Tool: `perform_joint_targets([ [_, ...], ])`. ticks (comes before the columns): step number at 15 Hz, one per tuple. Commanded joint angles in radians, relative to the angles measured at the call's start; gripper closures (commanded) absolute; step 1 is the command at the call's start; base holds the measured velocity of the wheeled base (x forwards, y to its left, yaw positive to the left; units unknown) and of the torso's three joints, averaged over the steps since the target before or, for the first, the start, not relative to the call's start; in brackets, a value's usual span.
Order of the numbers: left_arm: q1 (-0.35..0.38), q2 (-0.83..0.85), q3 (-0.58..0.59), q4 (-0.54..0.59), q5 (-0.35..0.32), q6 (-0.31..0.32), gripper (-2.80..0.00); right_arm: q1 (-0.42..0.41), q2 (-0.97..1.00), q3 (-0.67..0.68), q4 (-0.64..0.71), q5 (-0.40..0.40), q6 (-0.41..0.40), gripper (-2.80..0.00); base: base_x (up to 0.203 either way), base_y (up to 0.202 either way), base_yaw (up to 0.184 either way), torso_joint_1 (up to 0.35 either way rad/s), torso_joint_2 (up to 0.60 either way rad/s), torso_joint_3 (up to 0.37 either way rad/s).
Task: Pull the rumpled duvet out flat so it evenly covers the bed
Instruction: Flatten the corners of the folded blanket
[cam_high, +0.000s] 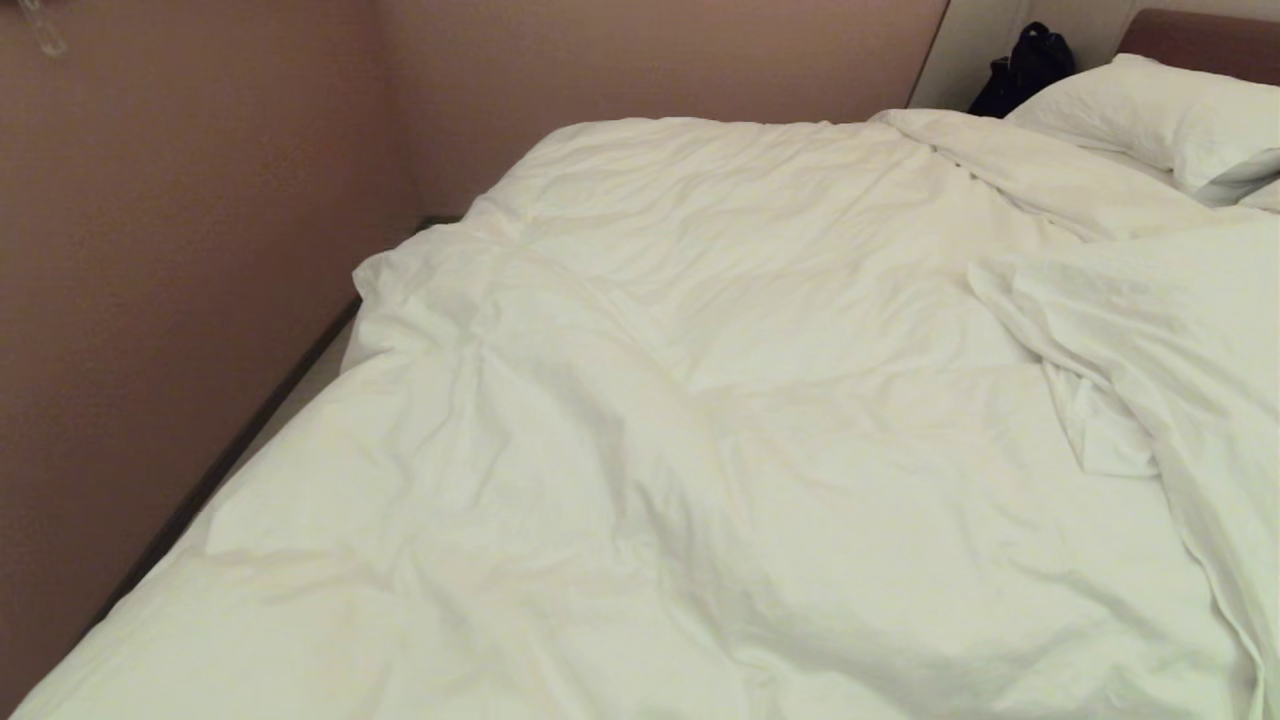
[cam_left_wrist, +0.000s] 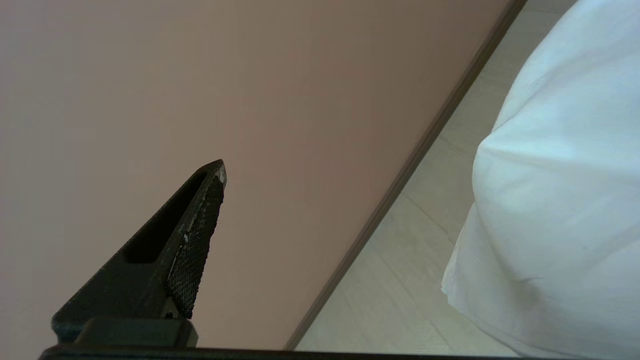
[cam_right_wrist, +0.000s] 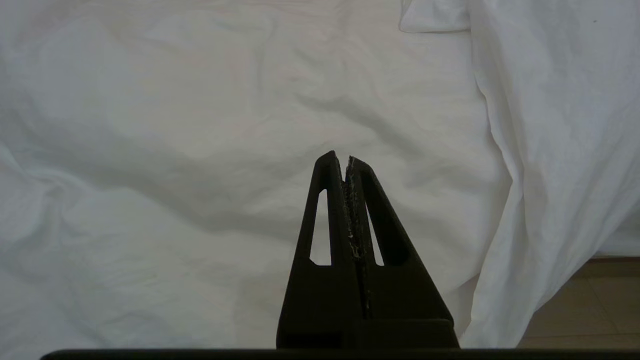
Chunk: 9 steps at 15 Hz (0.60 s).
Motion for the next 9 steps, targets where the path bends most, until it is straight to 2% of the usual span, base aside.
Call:
perform_joint_targets([
  [1,0.0,-0.001,0.001,0.014,0.023,0.006,-2.8,0.0,0.001,0.0,-0.001,-0.001,0.0,0.0,0.0,0.0,0.0,0.0,0.0,0.0],
  [3,0.0,-0.001,-0.005,0.04,0.03,0.015,-2.8,0.0,0.001,0.0,0.0,-0.001,0.0,0.0,0.0,0.0,0.0,0.0,0.0,0.0],
  [7,0.0,0.0,-0.068,0.283,0.057,-0.003,-2.8,0.0,0.001,0.0,-0.001,-0.001,0.0,0.0,0.0,0.0,0.0,0.0,0.0,0.0],
  [9,0.001,0.0,-0.088,0.356,0.061,-0.014,-2.8,0.0,0.001,0.0,0.0,0.0,0.0,0.0,0.0,0.0,0.0,0.0,0.0,0.0],
])
